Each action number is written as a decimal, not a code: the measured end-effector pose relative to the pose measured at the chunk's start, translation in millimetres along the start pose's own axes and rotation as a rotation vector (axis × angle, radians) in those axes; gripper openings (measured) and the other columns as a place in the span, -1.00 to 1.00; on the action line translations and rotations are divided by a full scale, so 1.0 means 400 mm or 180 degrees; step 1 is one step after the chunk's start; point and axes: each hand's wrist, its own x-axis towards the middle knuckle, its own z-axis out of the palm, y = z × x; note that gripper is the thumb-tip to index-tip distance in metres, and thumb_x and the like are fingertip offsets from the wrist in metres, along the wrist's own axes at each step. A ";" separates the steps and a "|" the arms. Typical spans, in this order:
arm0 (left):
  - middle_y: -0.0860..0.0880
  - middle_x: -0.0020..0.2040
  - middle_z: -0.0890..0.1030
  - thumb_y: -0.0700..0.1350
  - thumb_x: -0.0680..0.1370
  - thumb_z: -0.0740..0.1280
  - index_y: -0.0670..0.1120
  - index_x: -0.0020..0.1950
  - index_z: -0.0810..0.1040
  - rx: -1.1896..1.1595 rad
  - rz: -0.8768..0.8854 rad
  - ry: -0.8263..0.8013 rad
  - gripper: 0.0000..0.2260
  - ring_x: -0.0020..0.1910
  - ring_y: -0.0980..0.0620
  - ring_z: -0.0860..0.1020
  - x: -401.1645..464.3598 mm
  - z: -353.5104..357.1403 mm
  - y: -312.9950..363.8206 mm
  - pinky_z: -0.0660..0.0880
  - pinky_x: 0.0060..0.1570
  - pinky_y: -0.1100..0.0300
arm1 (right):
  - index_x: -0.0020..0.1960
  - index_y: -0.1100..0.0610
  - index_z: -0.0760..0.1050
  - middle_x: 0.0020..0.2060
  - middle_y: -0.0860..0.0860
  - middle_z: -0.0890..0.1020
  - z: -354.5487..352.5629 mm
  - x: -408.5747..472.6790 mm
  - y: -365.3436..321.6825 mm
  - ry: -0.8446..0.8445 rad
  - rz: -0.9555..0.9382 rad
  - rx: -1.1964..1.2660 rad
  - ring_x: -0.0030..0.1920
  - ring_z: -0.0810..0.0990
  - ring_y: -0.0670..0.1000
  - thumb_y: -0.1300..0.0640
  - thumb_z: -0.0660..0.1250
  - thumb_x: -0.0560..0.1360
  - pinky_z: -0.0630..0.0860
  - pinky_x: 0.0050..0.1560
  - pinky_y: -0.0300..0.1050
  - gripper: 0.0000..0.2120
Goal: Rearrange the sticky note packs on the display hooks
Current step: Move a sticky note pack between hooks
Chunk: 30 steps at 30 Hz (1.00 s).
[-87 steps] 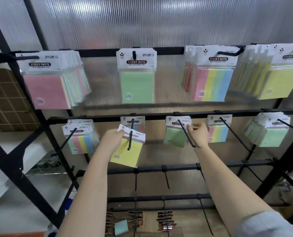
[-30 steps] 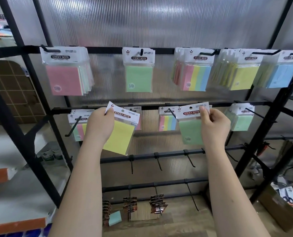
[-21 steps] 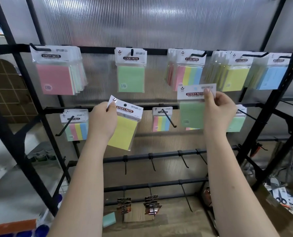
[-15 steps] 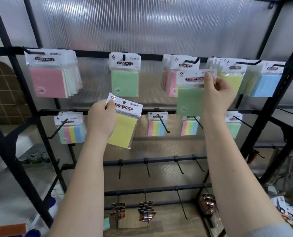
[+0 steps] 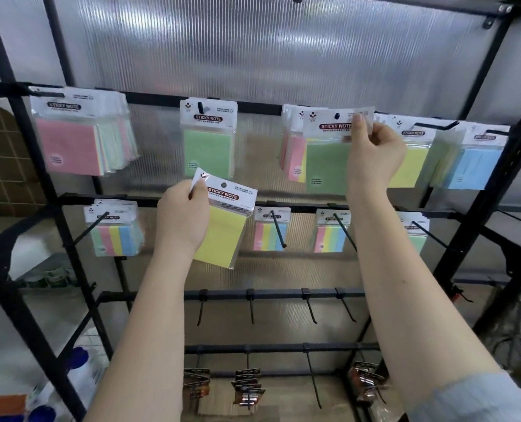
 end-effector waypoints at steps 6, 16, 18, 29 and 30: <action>0.05 -0.47 0.21 -0.11 0.63 0.13 -0.05 -0.41 0.13 0.0015 0.0073 0.0059 -0.60 -0.55 0.17 0.24 0.004 0.001 0.003 0.14 -0.55 0.28 | -0.39 0.08 0.31 -0.49 -0.08 0.32 0.019 0.019 0.015 -0.0029 0.0234 0.0001 -0.53 0.22 -0.17 0.10 0.34 0.52 0.21 -0.46 -0.36 -0.65; 0.08 -0.46 0.25 -0.08 0.63 0.12 -0.04 -0.40 0.18 0.0013 -0.0041 0.0061 -0.61 -0.52 0.16 0.25 0.007 -0.002 0.009 0.12 -0.50 0.26 | -0.16 0.18 0.52 -0.37 -0.05 0.43 0.069 0.035 0.054 0.0032 0.0625 -0.0067 -0.37 0.34 -0.13 0.02 0.33 0.54 0.33 -0.32 -0.33 -0.77; 0.06 -0.45 0.26 -0.08 0.63 0.12 -0.06 -0.39 0.18 -0.0020 -0.0054 0.0047 -0.62 -0.47 0.13 0.23 0.007 -0.005 0.012 0.14 -0.44 0.20 | -0.16 0.11 0.50 -0.37 -0.09 0.45 0.080 0.044 0.061 0.0033 0.0715 -0.0053 -0.38 0.37 -0.17 0.01 0.34 0.53 0.33 -0.35 -0.40 -0.81; 0.03 -0.43 0.24 -0.05 0.63 0.12 -0.08 -0.35 0.20 -0.0032 -0.0127 -0.0017 -0.65 -0.41 0.03 0.20 0.005 -0.025 0.017 0.12 -0.36 0.12 | -0.15 0.08 0.49 -0.32 -0.13 0.51 0.095 0.054 0.067 0.0122 0.0874 0.0082 -0.30 0.44 -0.18 0.02 0.37 0.51 0.37 -0.26 -0.39 -0.85; 0.03 -0.43 0.25 -0.05 0.63 0.11 -0.08 -0.35 0.20 -0.0017 -0.0126 -0.0019 -0.65 -0.41 0.03 0.20 0.004 -0.027 0.016 0.12 -0.36 0.12 | -0.15 0.07 0.49 -0.32 -0.13 0.51 0.093 0.052 0.066 0.0123 0.0824 0.0032 -0.31 0.44 -0.19 0.00 0.35 0.52 0.37 -0.25 -0.39 -0.84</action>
